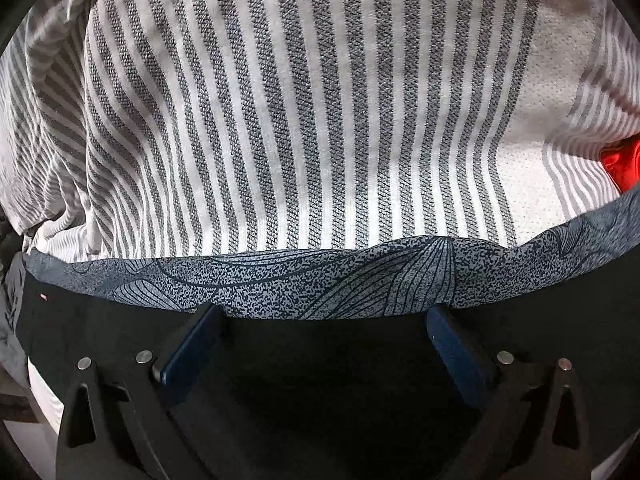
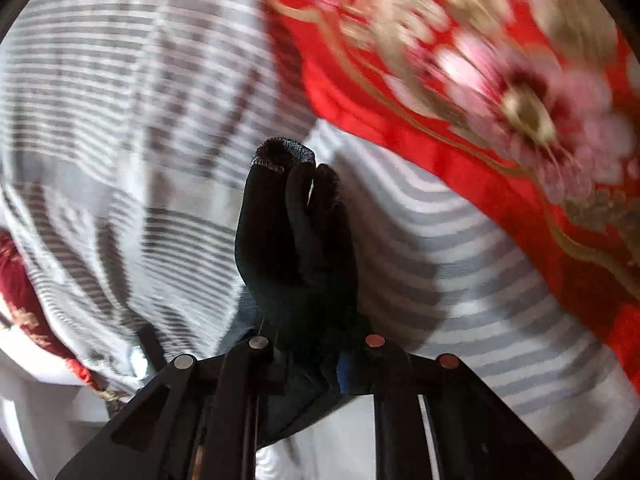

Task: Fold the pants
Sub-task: 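Lift the black leg end with the right gripper and carry it toward the waistband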

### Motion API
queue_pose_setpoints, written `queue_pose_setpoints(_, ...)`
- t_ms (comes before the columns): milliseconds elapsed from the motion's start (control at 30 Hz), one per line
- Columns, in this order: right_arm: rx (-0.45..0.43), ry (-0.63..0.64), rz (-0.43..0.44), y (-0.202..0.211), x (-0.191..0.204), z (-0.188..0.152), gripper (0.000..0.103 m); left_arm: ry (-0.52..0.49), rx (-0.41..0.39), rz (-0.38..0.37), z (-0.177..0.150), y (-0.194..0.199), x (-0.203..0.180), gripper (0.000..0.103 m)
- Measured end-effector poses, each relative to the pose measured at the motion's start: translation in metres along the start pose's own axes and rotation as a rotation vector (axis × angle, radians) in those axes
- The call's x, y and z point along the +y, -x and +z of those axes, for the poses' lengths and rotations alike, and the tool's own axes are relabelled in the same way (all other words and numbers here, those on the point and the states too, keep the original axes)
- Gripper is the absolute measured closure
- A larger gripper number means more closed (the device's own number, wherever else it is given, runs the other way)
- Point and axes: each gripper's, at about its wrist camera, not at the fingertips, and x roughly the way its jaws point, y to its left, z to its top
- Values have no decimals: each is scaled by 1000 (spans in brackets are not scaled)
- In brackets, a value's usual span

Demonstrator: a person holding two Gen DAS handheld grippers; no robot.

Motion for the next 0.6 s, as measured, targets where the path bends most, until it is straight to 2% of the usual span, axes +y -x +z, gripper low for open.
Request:
queue_pose_setpoints(200,-8,78,68,10,46,-12,87,-10,11,-42,1,-5,10,0)
queue_pose_setpoints(333,-9,137,87,12,79,-26,87,17,44,-116,12,-8,27,0)
queue_pose_setpoints(500,0,222,88,13,117,-50,87,63,24,-184,23,-6,45,0)
queue_pose_setpoints(600,21,256,45,6,130,-65,86,6,82,-194,23,-20,37,0)
